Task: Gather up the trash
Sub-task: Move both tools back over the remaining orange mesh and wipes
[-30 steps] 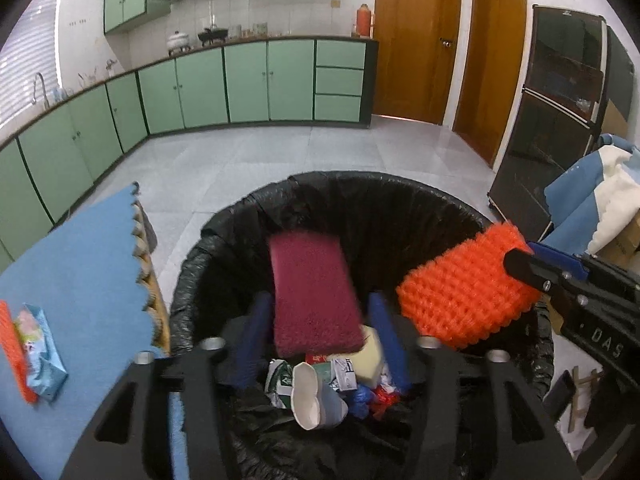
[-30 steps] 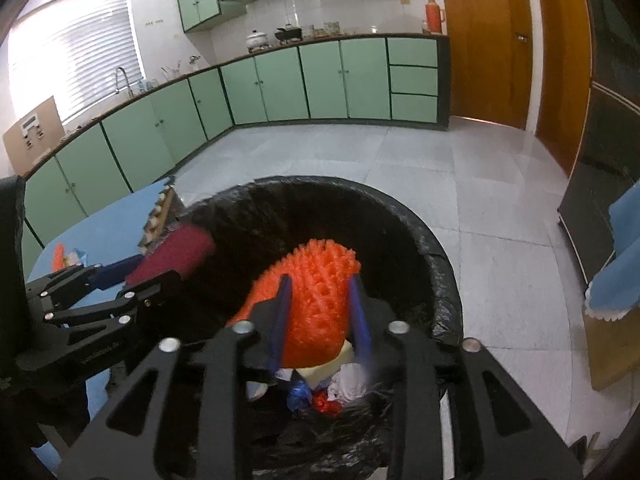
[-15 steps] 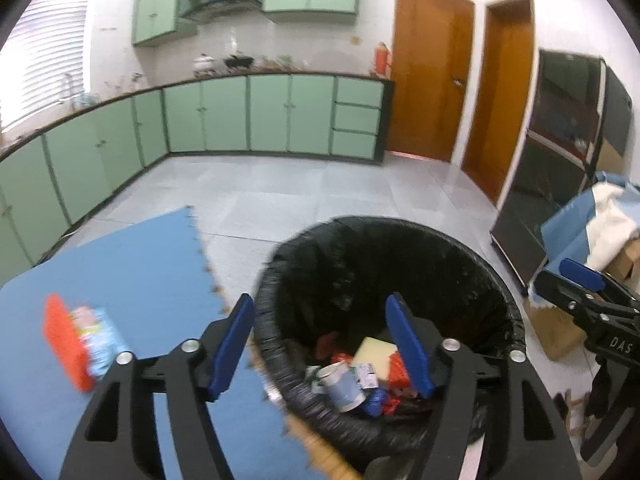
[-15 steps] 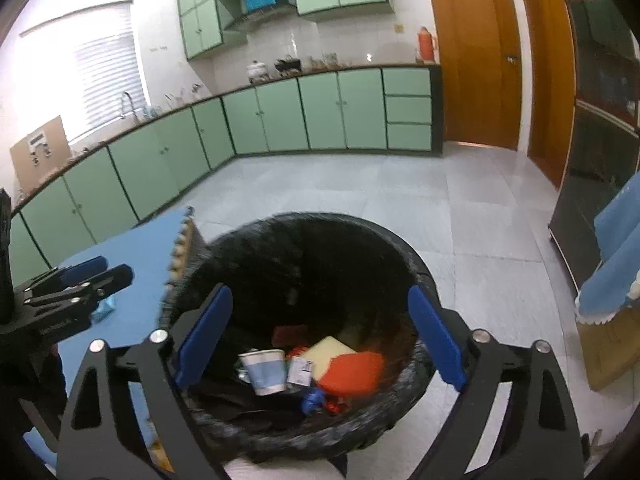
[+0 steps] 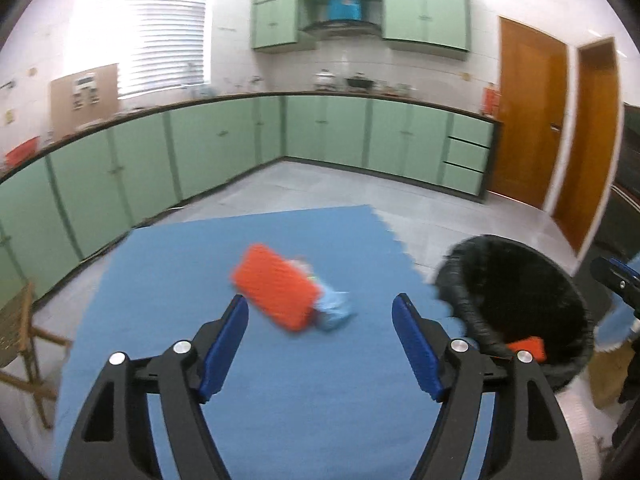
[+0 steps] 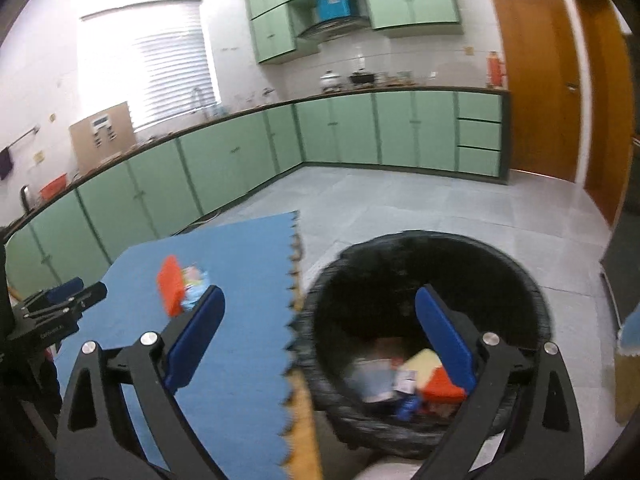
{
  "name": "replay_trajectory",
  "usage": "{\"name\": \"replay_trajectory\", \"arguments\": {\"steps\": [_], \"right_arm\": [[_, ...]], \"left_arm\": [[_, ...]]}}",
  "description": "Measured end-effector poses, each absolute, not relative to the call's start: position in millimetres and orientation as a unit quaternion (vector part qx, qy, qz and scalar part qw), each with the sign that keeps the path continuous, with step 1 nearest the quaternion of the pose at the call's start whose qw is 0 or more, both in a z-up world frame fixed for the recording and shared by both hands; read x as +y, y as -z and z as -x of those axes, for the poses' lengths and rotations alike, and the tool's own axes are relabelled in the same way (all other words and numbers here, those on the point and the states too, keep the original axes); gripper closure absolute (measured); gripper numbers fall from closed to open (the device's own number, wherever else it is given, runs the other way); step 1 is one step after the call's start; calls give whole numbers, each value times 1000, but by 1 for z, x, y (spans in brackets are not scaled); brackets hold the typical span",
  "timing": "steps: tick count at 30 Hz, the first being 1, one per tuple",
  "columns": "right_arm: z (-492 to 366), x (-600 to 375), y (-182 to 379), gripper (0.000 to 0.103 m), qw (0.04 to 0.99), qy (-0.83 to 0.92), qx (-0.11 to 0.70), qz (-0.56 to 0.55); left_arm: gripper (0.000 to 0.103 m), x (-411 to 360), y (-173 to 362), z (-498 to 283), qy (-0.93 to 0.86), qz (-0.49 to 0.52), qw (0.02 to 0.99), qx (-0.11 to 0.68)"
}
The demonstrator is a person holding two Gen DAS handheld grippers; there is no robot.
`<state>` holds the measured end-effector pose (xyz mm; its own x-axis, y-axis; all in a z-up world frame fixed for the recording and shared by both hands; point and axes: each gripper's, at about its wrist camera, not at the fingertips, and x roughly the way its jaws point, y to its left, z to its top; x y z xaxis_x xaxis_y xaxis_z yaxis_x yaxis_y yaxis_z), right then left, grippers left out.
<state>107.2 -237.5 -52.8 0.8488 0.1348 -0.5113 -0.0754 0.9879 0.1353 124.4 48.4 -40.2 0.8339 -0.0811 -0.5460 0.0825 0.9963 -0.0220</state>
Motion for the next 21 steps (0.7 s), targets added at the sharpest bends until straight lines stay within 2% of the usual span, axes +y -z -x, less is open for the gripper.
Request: {"name": "replay_trajectory", "arguments": {"steps": [6,13,17,21], "right_arm": [[-135,-187,71,10,953,-93,284,-45],[-171,-144,94,10,944,-118,308,-19],[-191,-125,109,19,936,-128,327,-8],[-206,-107,122,22,930,-140,340,-8]], "left_arm": [[30,95,54,-124,-5,15,957,290],[30,114,78,-133,-28,18,951,307],[30,123,93,-143,-37,25,947,319],[30,135,104,-151,-47,23,943,328]]}}
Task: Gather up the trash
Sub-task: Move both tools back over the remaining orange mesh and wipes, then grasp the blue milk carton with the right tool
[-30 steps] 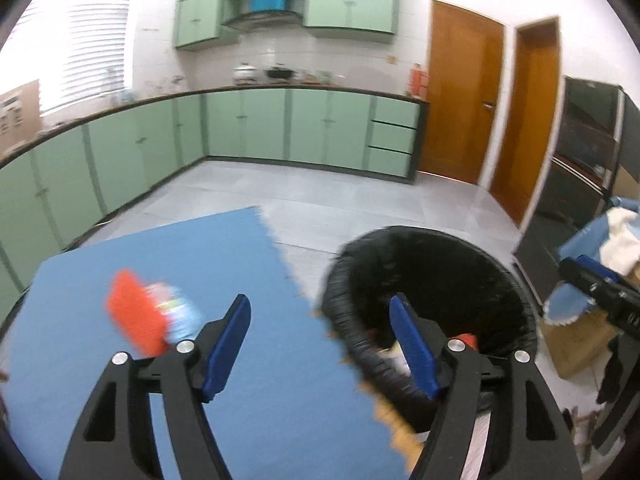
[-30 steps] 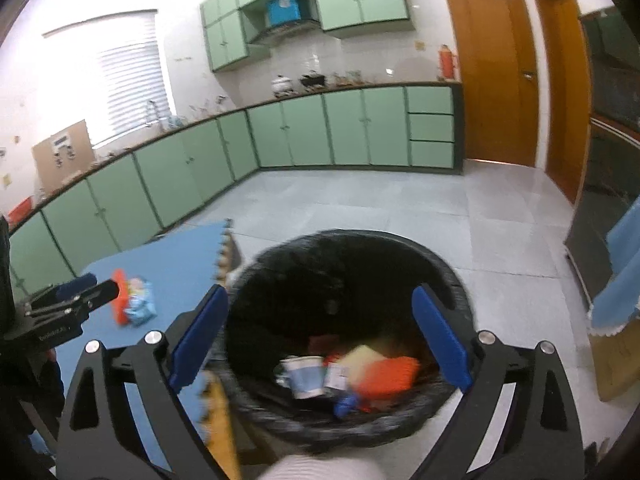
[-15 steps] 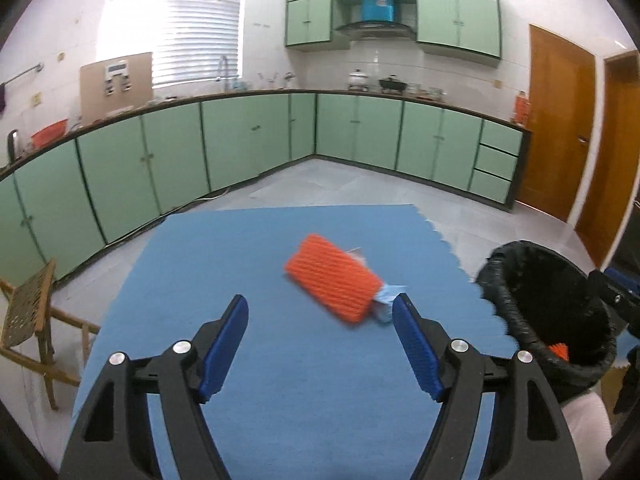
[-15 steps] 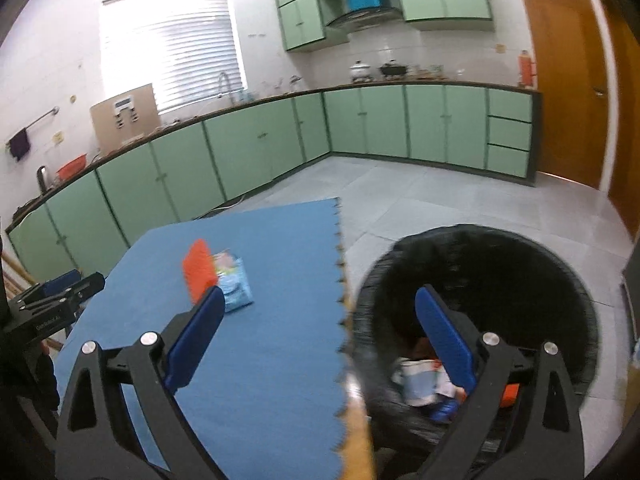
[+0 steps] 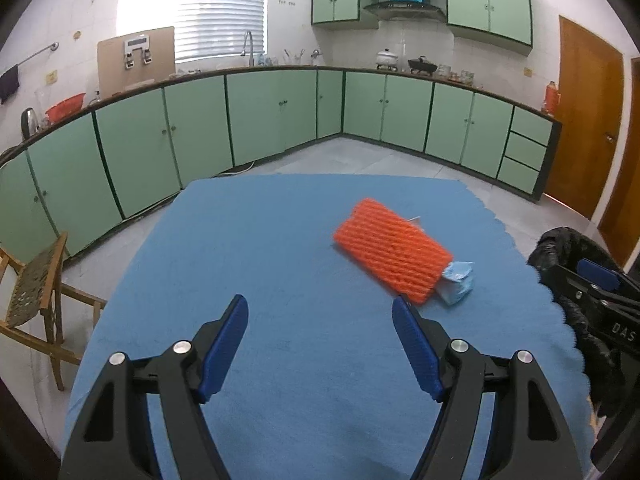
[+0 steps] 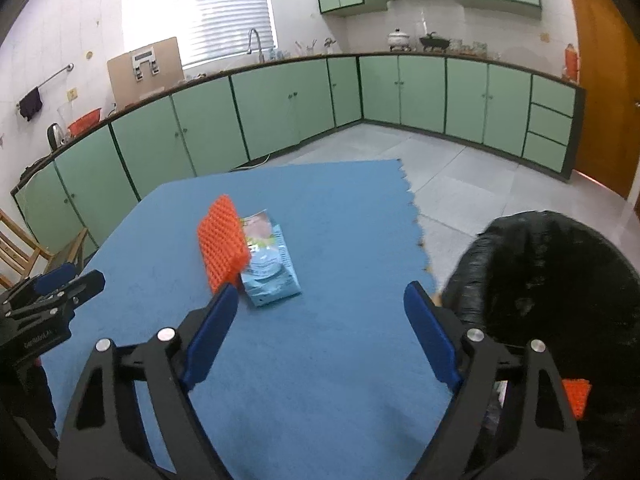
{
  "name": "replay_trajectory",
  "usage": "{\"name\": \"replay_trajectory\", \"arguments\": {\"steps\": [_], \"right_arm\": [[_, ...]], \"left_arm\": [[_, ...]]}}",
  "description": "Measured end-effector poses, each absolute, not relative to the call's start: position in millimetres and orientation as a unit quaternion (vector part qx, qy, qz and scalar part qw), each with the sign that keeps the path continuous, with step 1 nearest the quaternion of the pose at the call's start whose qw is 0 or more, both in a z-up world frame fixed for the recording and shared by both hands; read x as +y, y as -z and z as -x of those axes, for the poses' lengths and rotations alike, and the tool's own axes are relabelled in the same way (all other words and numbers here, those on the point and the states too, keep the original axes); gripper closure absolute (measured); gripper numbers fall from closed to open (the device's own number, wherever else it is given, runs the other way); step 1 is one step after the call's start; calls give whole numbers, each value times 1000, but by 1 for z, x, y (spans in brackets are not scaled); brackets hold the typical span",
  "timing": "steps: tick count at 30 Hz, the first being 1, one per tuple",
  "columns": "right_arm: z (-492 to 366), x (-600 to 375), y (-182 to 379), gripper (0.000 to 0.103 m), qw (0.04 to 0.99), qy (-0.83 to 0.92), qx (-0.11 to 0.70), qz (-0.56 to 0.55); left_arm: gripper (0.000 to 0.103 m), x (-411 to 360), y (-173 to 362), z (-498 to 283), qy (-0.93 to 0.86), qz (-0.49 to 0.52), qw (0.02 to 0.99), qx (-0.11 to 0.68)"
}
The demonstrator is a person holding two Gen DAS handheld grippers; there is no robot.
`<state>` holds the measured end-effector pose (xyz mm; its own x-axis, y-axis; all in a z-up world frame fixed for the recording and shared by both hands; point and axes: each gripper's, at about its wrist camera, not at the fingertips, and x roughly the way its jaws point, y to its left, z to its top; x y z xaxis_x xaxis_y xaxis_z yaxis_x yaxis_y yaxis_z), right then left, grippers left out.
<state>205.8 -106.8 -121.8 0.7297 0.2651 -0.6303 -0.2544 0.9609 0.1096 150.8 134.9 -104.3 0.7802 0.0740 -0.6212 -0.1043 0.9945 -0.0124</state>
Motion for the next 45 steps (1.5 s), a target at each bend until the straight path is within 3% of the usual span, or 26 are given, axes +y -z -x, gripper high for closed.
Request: {"name": "replay_trajectory", "arguments": {"steps": [15,19,22,24,27,32,37,45], "right_arm": [[-260,-33,139,35,907,-201,370,20],[-272,-23,146,53,897,-217,386,18],[-273,-16,149,83,887,-240,394,15],[-269,-9,147,89,883,-258,392,16],[-257,3,140,89,880,-284,380,18],[-245,11,135,72,868,-317,381,13],[-236,3,137,62,871,-302,388,14],[-236,-39,137,56,893,-244,379,8]], "left_arm": [[30,174,113,-179,-84,32,935,344],[30,179,113,-183,-89,33,934,344],[30,183,113,-185,-92,33,933,346],[30,184,114,-184,-96,35,933,345],[30,189,110,-184,-103,39,933,343],[30,200,108,-182,-112,51,931,342],[30,198,108,-179,-108,61,930,346],[30,174,117,-188,-70,64,928,361]]}}
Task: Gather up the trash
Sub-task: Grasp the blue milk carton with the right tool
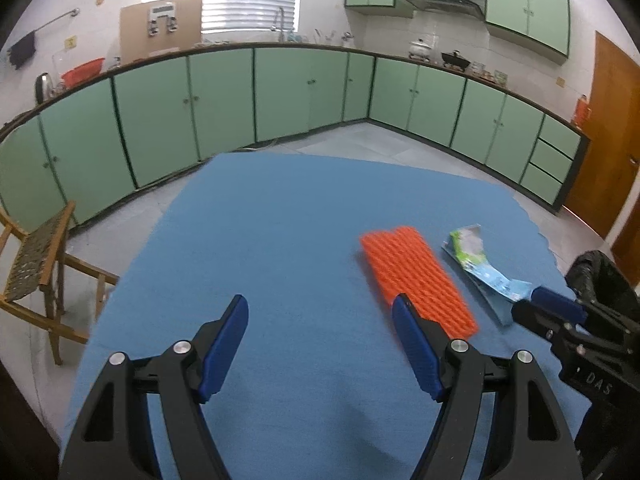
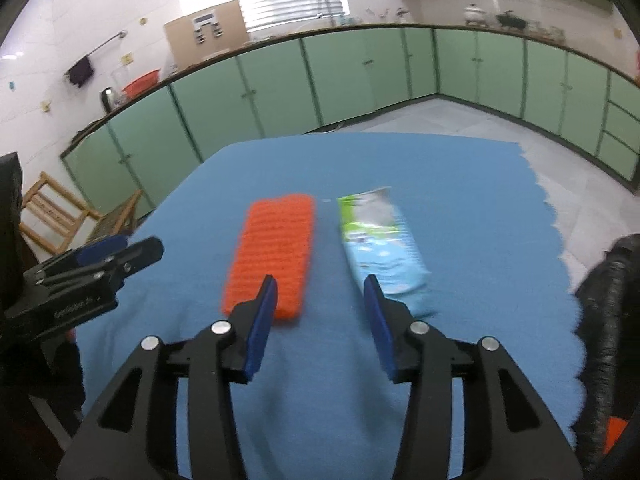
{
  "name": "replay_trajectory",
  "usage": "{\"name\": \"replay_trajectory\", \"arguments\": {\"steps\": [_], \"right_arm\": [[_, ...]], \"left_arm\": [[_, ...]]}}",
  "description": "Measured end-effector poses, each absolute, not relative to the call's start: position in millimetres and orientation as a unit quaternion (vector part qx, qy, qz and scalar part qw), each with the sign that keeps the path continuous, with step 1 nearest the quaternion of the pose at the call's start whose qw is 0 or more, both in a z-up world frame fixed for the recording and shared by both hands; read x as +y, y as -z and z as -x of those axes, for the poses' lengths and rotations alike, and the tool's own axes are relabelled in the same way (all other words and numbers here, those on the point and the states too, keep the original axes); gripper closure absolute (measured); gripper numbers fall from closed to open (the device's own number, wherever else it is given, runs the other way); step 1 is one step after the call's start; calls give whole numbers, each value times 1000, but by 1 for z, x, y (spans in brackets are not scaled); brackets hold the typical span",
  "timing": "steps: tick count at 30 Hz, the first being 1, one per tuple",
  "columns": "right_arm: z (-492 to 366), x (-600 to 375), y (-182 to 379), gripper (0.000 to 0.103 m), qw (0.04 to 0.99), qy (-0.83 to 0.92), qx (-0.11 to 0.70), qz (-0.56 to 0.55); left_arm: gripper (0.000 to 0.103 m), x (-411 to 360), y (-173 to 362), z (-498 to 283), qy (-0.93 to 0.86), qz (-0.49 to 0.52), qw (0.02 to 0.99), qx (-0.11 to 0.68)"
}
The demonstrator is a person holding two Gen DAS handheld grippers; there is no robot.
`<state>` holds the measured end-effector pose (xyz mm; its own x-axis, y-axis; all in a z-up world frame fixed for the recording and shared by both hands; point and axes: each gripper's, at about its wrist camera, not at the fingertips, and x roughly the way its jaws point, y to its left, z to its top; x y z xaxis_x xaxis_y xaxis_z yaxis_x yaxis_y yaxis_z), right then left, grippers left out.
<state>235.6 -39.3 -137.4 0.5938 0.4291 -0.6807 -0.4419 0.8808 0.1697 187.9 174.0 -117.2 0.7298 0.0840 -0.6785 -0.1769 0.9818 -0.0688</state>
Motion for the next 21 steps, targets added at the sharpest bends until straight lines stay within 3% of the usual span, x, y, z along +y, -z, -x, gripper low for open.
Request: {"name": "replay_trajectory", "arguments": {"steps": [6,21], "right_arm": [[-251,-52,149,47,894,-225,388,13],[-290,-42,181,45,873,-209,440,26]], "left_arm": [[30,152,127,-205,-44,58,923,377],[30,141,130,-215,-46,54,920,384]]}}
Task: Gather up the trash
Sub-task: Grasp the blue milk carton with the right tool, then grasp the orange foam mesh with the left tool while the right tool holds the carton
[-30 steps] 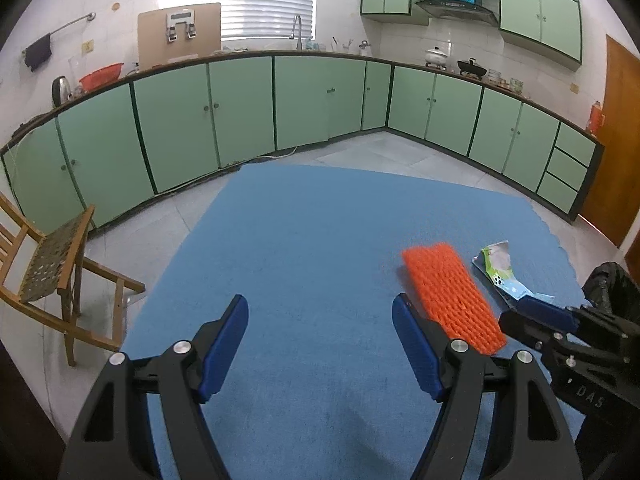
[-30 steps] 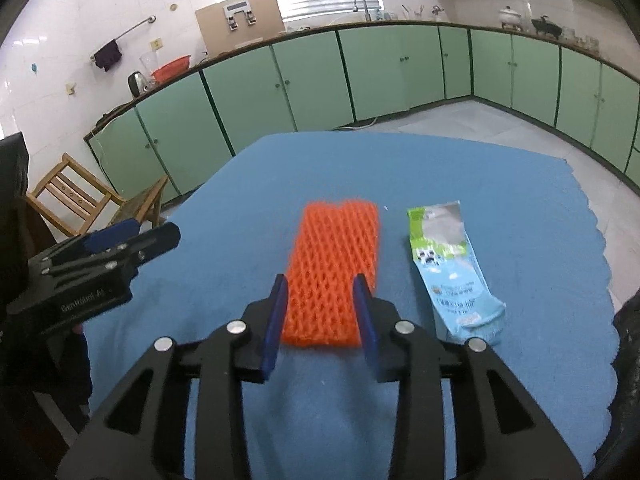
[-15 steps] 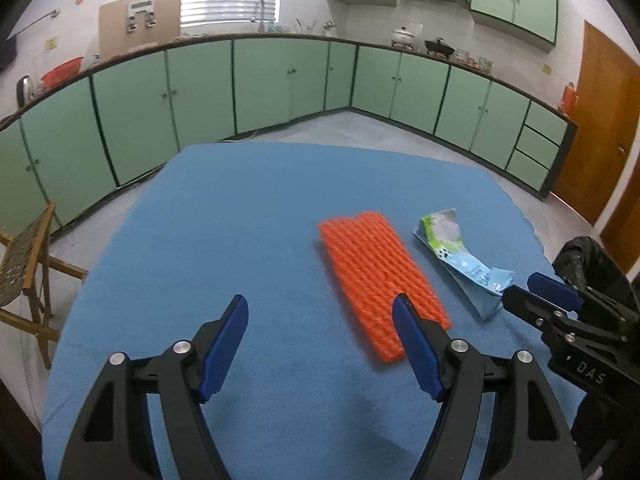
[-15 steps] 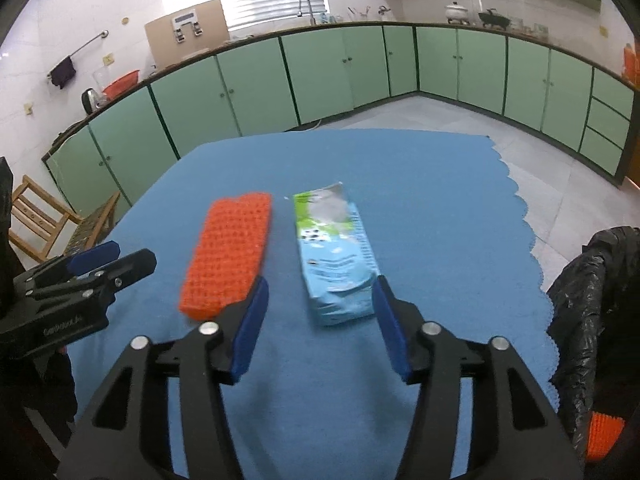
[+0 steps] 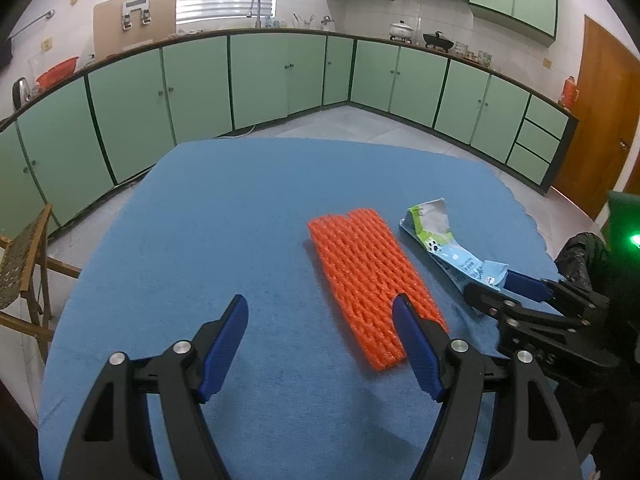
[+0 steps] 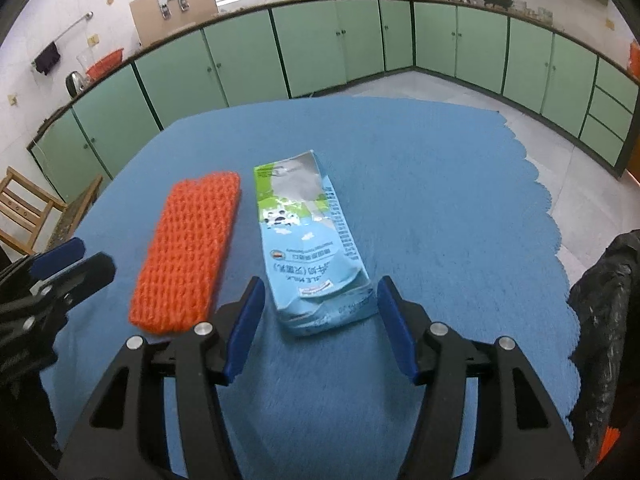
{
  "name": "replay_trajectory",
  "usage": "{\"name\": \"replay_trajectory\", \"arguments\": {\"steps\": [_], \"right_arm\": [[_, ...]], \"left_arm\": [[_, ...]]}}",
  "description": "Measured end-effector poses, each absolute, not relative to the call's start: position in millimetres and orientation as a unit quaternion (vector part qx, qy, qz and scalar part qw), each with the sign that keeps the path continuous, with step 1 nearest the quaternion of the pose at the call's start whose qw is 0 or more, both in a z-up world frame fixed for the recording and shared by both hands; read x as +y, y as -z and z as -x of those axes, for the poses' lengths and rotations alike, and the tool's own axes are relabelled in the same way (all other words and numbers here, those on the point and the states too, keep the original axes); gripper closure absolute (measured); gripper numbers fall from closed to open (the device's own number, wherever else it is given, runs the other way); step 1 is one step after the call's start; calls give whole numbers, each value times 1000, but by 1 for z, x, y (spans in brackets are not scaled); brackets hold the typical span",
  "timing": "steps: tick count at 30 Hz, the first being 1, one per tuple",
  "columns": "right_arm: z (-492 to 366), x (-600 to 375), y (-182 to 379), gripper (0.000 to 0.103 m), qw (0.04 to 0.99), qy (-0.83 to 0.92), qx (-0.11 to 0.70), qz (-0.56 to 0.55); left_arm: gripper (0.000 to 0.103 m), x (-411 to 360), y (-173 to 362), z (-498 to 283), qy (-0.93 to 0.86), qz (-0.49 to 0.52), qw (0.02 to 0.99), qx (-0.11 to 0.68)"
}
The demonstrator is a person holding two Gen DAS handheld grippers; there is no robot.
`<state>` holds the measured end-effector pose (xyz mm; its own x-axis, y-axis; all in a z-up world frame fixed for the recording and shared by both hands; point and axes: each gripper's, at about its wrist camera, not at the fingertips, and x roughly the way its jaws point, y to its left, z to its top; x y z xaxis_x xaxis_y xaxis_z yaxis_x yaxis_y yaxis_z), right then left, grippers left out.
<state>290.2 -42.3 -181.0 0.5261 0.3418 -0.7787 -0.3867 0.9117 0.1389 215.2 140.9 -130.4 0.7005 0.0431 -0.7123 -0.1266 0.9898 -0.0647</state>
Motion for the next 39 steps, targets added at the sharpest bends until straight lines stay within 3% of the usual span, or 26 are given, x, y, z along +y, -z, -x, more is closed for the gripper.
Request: {"name": "replay_trajectory", "arguments": {"steps": [4,7,9,10,11,28,29,31,33,35,39], "right_arm": [[-295,-45,184,32,871,-204,447,22],[-300,-42,183,32,870,-205,447,32],[-303,-42,183,38,869,-204,449,36],[-301,-41,183,51,870,-204,448,36],[-301,-44,182,54,869,-206,448,34],[-267,-93,177,56,884,-160,440,-6],[-265,-94,177,56,884,-159,439,-6],[-261,-93,178,56,885,-158,437,0],[-257,-90,176,56,887,-157,435,6],[-255,-89,173,56,889,-157,430,7],[-247,-92,164,57,895,-154,419,3]], "left_arm": [[30,138,131,-216,-44,54,920,385],[30,137,133,-217,-44,53,920,386],[30,136,132,-217,-45,56,920,386],[30,136,132,-217,-46,56,920,386],[30,136,132,-216,-46,56,920,385],[31,117,166,-244,-17,88,894,439],[33,117,167,-245,-16,90,893,440],[49,115,167,-247,-18,89,896,435],[77,112,166,-247,0,92,897,432],[90,109,163,-246,-4,86,900,427],[93,115,151,-238,-8,98,904,416]]}}
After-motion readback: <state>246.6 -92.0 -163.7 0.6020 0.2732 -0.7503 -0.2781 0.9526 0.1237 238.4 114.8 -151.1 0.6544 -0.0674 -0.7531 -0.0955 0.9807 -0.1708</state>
